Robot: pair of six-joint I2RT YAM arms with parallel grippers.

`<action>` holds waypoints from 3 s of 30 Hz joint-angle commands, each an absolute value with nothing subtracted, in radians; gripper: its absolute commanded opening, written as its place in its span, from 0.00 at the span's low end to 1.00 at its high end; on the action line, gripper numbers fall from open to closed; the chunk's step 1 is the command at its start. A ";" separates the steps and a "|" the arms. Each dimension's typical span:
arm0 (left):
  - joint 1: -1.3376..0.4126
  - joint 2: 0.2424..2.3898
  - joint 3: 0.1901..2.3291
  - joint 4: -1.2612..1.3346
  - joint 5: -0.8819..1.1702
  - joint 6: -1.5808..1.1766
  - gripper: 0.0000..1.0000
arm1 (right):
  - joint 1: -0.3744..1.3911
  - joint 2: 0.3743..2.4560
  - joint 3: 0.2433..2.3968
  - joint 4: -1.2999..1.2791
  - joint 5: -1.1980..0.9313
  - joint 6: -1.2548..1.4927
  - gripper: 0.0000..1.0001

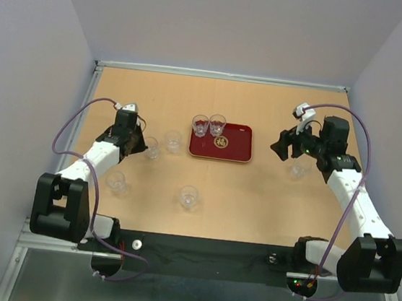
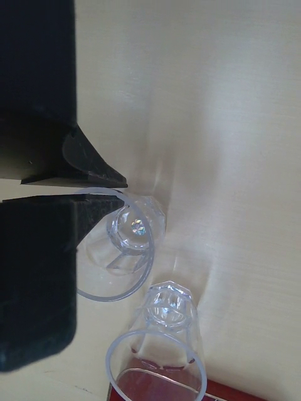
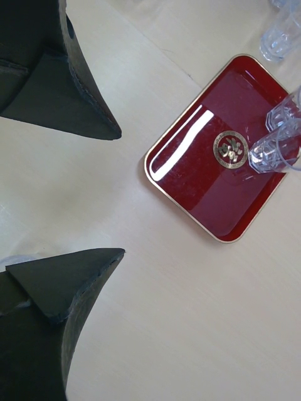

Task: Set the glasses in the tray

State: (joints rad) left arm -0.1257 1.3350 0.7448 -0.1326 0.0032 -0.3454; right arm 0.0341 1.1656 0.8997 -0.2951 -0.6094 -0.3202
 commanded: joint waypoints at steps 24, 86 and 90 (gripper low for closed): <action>-0.215 0.985 0.885 -0.060 0.128 -0.061 0.00 | 0.035 1.166 0.879 -0.244 -0.615 -0.365 0.75; -0.477 1.597 0.996 0.233 0.084 -0.232 0.00 | 0.035 1.164 0.870 -0.244 -0.577 -0.400 0.75; -0.482 1.621 1.008 0.235 0.060 -0.229 0.00 | 0.037 1.164 0.870 -0.245 -0.575 -0.402 0.75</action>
